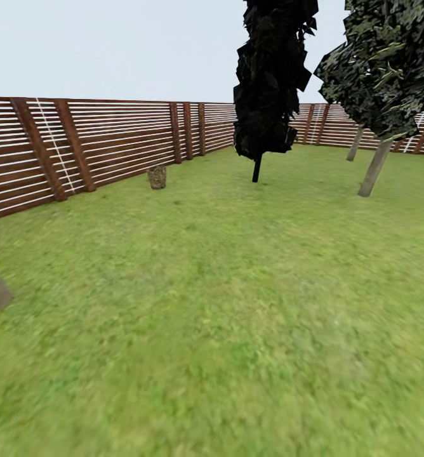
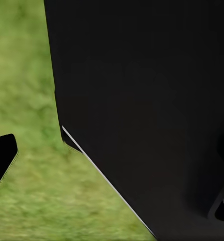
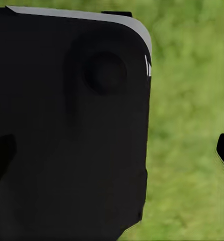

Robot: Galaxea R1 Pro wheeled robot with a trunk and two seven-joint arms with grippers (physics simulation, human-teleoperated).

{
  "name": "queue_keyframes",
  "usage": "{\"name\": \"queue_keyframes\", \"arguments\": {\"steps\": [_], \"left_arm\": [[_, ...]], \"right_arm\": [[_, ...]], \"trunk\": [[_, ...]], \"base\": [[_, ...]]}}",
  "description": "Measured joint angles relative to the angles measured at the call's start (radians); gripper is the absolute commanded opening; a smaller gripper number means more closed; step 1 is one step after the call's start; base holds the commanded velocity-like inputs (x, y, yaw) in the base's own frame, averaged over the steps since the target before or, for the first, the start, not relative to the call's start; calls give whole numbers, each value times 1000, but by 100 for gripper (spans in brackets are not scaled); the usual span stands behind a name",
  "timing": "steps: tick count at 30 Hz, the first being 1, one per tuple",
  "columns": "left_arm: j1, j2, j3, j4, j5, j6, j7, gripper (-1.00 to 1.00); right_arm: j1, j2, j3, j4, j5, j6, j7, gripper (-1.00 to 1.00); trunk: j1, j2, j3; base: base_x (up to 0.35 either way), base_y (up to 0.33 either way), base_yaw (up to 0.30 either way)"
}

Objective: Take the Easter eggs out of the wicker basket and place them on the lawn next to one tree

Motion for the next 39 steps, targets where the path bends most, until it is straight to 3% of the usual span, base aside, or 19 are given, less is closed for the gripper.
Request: {"name": "queue_keyframes", "arguments": {"steps": [16,39], "left_arm": [[0,0,0,0,0,0,1,100],[0,0,0,0,0,0,0,100]], "right_arm": [[0,3,0,-1,0,-3,-5,100],[0,0,-1,-1,-1,-2,-1,100]], "trunk": [[0,0,0],[0,0,0]], "base": [[341,0,96],[341,0,5]]}}
